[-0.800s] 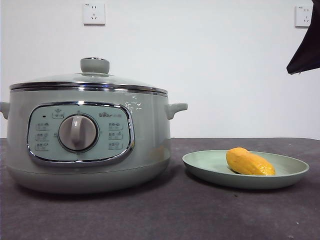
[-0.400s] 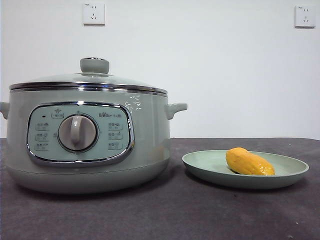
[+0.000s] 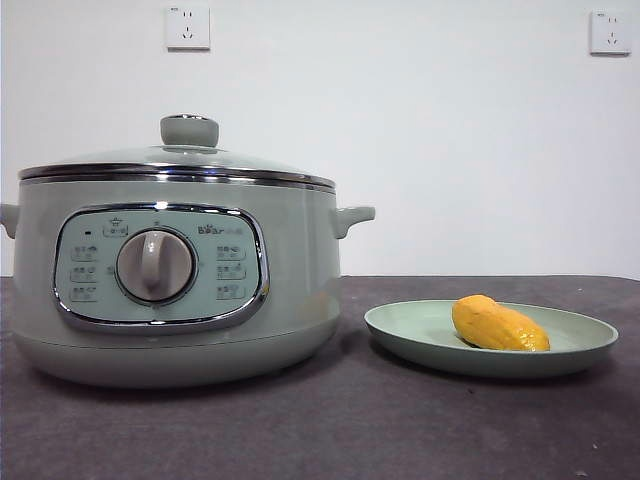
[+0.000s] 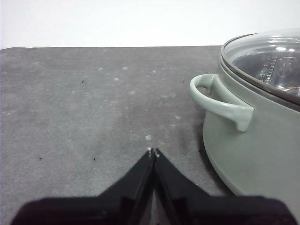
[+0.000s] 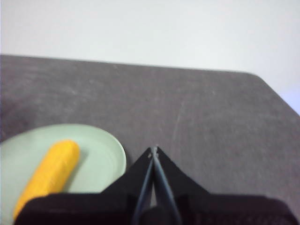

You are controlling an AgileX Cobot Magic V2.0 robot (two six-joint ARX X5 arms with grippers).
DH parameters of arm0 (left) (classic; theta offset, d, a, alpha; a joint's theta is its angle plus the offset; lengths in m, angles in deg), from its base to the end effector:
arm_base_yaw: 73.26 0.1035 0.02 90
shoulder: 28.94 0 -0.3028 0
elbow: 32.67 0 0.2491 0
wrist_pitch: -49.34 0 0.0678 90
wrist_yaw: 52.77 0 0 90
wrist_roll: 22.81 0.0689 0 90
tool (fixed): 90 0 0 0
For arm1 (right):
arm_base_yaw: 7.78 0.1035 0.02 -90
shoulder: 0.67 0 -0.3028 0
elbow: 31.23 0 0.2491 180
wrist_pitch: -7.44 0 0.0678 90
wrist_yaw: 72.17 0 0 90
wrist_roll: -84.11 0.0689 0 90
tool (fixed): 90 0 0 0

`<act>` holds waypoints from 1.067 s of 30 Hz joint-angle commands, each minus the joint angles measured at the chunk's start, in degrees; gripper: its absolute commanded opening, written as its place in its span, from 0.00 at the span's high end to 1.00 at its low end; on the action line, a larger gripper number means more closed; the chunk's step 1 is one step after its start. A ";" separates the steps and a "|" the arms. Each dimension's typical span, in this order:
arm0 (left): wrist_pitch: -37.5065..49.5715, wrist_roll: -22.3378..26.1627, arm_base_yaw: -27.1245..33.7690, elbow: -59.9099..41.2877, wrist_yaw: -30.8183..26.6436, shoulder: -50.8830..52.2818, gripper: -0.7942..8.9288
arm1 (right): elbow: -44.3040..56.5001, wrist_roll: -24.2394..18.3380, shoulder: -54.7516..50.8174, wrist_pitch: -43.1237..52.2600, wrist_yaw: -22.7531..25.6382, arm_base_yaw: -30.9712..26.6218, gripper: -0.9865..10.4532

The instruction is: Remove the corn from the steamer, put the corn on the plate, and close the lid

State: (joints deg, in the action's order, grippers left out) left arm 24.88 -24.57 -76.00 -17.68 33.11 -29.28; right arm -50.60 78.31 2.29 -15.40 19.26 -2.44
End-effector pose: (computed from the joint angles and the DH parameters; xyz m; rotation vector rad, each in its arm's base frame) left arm 0.0929 0.0005 0.1450 -0.0204 0.1705 0.0266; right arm 0.0921 0.0069 0.1742 -0.1077 0.1085 0.0738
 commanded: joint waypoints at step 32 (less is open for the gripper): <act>0.24 -0.39 0.17 -0.85 -0.13 0.17 0.92 | 5.05 5.31 -2.91 -1.01 0.42 -0.09 0.91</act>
State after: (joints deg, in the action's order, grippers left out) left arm 24.88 -24.57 -76.00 -17.68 33.11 -29.28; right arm -46.14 83.08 -0.44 -16.58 19.43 -2.55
